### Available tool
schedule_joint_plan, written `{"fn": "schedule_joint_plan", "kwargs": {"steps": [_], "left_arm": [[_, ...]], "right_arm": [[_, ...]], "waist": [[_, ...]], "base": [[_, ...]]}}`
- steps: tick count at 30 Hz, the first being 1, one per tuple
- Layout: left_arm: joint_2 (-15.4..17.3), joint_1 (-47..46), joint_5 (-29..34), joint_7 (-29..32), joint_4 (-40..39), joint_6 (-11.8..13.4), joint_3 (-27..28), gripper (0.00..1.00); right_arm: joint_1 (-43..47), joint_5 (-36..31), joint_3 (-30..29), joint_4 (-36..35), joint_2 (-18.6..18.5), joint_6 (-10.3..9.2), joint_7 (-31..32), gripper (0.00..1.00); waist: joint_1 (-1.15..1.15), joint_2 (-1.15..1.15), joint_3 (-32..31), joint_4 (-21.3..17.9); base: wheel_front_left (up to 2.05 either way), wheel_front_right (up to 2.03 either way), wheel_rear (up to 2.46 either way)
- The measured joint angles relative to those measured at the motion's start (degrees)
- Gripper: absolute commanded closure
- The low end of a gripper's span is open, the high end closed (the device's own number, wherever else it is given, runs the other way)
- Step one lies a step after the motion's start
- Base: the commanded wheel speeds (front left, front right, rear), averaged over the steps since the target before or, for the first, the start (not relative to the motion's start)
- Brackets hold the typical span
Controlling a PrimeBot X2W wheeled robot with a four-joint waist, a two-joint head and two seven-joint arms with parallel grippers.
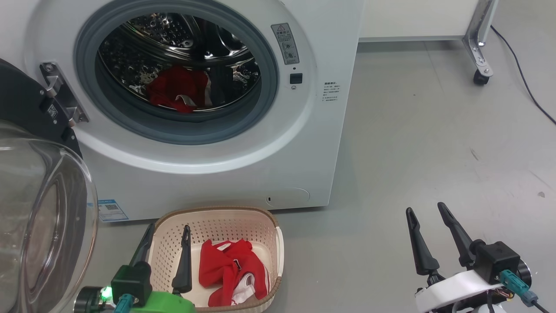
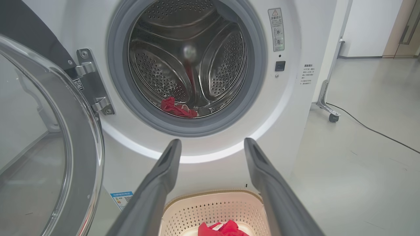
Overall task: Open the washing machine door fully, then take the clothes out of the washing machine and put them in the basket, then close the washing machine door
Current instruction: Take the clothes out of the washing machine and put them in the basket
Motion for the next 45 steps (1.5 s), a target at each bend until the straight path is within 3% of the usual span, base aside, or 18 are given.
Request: {"fn": "schedule_joint_plan", "kwargs": {"steps": [33,45], "left_arm": [[0.5,1.3,1.4,2.4,-2.7,0.7,-1.1,0.00],[0.5,-8.5,0.6,8.6,1.6,-1.2,-2.9,0.00]], "right_arm": [[0.8,0.0,1.7,-1.5,0.2,0.00,0.0,0.00],[-0.5,-0.5,4.1,-3.8,0.2,0.00,0.0,0.00]], "waist": [[0.00,0.00,1.7,-0.2],[0.00,0.00,8.1,-1.3]], "base": [[0.00,0.00,0.00],[0.00,0.00,0.00]]}}
